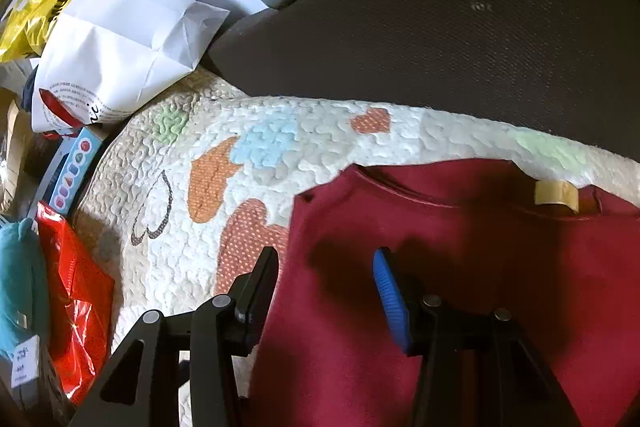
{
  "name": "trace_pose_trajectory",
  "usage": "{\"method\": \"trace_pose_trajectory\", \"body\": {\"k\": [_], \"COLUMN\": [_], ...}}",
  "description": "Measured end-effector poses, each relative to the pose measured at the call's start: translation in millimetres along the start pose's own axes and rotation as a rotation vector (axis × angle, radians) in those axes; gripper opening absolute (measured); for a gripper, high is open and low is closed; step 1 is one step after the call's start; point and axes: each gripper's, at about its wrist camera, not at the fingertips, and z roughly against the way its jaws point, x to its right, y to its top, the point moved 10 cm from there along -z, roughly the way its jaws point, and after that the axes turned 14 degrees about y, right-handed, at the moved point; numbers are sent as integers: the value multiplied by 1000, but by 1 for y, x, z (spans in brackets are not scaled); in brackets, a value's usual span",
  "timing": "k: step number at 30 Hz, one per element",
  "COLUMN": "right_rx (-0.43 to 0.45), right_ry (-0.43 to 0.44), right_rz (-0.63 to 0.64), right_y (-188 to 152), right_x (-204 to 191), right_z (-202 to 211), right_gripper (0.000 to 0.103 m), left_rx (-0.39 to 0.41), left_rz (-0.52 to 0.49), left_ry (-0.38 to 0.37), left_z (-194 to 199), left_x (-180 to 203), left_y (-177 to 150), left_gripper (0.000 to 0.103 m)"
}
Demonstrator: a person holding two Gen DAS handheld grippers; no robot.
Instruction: Fold small clothes
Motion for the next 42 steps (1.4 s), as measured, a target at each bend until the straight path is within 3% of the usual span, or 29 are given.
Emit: {"method": "trace_pose_trajectory", "body": {"k": [7,18,19,21,24,26,32,34,36,38,42], "right_rx": [-21,51,69,85,109,142,273,303,329,342,326], "right_ry": [3,3,9,15,3,-3,-177,-218,-239,-224,-151], "right_rz": [-23,-79,-90,-106,-113,-119,-164,-183,-234,-285,-359], "right_y": [-4,-16,-19,-32,-60,-81,-123,-129,-136,-143,-154], "right_x": [-3,28,32,38,48,61,119,137,159,176,197], "right_z": [-11,34,41,56,83,111,210,237,257,263,247], "right_gripper": [49,49,49,49,49,49,50,61,65,65,65], "left_rx": [-8,24,25,12,-46,-54,-69,-72,-78,-82,-93], "left_rz": [12,75,78,77,79,60,17,11,8,10,28], "left_ry": [-10,-105,-112,-139,-198,-198,-174,-169,-162,-169,-205], "left_z": [-2,12,12,10,6,5,-2,-6,-10,-12,-15], "left_x": [-1,5,5,9,19,24,35,38,41,44,50], "left_y": [1,12,13,12,5,2,-9,-13,-17,-20,-23], "left_gripper": [60,60,60,70,71,71,71,71,71,71,81]}}
